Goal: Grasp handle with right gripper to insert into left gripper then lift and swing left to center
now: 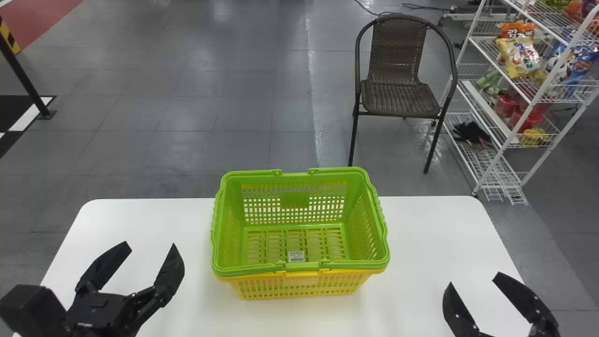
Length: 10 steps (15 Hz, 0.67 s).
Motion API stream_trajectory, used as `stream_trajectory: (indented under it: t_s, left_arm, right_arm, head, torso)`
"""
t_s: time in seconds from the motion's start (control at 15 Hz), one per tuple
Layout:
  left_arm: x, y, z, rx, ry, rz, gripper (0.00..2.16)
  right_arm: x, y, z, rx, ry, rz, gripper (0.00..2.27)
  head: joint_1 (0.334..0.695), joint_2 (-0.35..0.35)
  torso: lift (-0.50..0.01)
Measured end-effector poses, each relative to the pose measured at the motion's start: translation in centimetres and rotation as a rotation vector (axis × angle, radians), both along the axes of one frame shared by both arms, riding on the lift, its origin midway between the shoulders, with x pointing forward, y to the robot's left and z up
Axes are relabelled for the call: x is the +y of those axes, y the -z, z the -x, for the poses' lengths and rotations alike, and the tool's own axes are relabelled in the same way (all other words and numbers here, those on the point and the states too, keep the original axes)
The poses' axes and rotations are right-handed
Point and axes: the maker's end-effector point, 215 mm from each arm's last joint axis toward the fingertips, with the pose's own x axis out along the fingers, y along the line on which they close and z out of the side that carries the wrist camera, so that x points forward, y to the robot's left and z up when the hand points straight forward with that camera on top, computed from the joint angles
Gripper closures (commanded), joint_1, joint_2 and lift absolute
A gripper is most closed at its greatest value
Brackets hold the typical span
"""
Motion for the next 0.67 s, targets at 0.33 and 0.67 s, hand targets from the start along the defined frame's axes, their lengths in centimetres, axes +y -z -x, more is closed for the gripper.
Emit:
stream_trajectory:
  t_s: [0.33,0.67]
  left_arm:
    - [0.0,0.6,-3.7,0.128,0.09,0.138,0.02]
    - [-1.7,-0.2,-7.9,0.233,0.214,0.246,0.03]
  right_arm:
    - [0.0,0.0,0.0,0.001,-0.001,0.002,0.07]
    - [0.0,0.0,0.3,-0.001,-0.001,0.002,0.07]
  head:
    - [0.695,-0.034]
    - [0.695,-0.047]
  torso:
    - [0.0]
    - [0.0]
